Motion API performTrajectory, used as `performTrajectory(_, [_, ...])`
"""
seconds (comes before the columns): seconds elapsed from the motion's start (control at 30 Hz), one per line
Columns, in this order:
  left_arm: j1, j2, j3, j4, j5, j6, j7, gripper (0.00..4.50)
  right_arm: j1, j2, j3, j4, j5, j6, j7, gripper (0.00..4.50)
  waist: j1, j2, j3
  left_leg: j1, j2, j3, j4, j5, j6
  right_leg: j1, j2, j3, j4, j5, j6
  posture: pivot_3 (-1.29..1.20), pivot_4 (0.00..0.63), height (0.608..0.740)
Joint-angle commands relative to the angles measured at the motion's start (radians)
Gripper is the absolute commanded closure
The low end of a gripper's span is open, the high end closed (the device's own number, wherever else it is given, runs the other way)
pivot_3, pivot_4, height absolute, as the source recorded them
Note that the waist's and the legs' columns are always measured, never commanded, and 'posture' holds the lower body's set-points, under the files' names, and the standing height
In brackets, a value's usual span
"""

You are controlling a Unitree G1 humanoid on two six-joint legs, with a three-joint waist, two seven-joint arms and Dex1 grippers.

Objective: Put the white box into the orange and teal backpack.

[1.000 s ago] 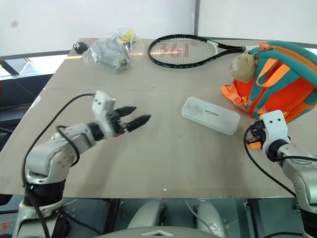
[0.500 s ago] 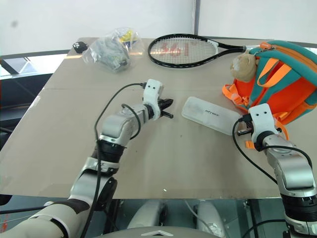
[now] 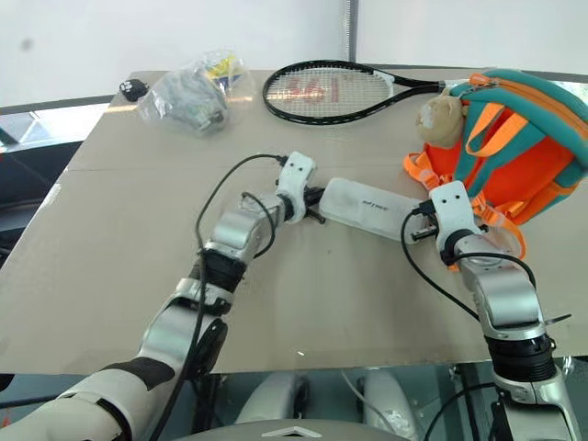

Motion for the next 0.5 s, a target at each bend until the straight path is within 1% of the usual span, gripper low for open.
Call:
performTrajectory(0.03, [0.120, 0.033, -0.003, -0.280, -0.054, 0.161, -0.043, 4.37, -0.060, 0.046, 0.100, -0.063, 0.042, -0.034, 0.082, 4.50, -0.012, 0.000, 0.000, 0.000, 0.000, -0.001, 0.000, 0.000, 0.000, 0.000, 0.000, 0.000, 0.000, 0.000, 0.000, 0.00, 0.150, 0.740])
performTrajectory(0.1, [0.209, 0.085, 0.026, -0.440, -0.071, 0.258, -0.039, 4.37, -0.070, 0.056, 0.122, -0.063, 0.041, -0.040, 0.102, 4.50, -0.023, 0.001, 0.000, 0.000, 0.000, -0.002, 0.000, 0.000, 0.000, 0.000, 0.000, 0.003, 0.000, 0.000, 0.000, 0.00, 0.150, 0.740])
performTrajectory(0.17, [0.278, 0.123, 0.056, -0.562, -0.086, 0.343, -0.029, 4.37, -0.076, 0.061, 0.138, -0.060, 0.036, -0.046, 0.119, 4.50, -0.020, 0.001, -0.001, 0.000, 0.000, -0.004, -0.001, 0.000, 0.000, 0.000, 0.000, 0.004, 0.000, 0.000, 0.000, 0.00, 0.150, 0.740])
performTrajectory(0.3, [0.385, 0.176, 0.120, -0.736, -0.111, 0.467, -0.015, 4.37, -0.090, 0.061, 0.191, -0.024, 0.010, -0.083, 0.153, 4.50, -0.014, 0.001, -0.001, 0.001, -0.001, -0.006, -0.001, 0.000, 0.000, 0.000, -0.001, 0.001, -0.002, 0.000, 0.000, 0.00, 0.150, 0.740])
performTrajectory(0.4, [0.429, 0.189, 0.141, -0.783, -0.111, 0.488, -0.006, 4.37, -0.101, 0.071, 0.214, 0.003, 0.003, -0.101, 0.174, 4.50, -0.010, 0.001, -0.001, 0.002, -0.001, -0.006, -0.001, 0.000, 0.000, 0.000, -0.001, 0.001, -0.001, 0.000, 0.000, 0.00, 0.150, 0.740])
performTrajectory(0.5, [0.466, 0.203, 0.121, -0.764, -0.089, 0.446, -0.011, 4.37, -0.105, 0.058, 0.246, 0.036, -0.030, -0.136, 0.192, 4.50, -0.005, 0.001, -0.001, 0.002, -0.001, -0.007, -0.001, 0.000, 0.000, 0.000, -0.002, 0.000, -0.001, 0.000, 0.000, 0.00, 0.150, 0.740])
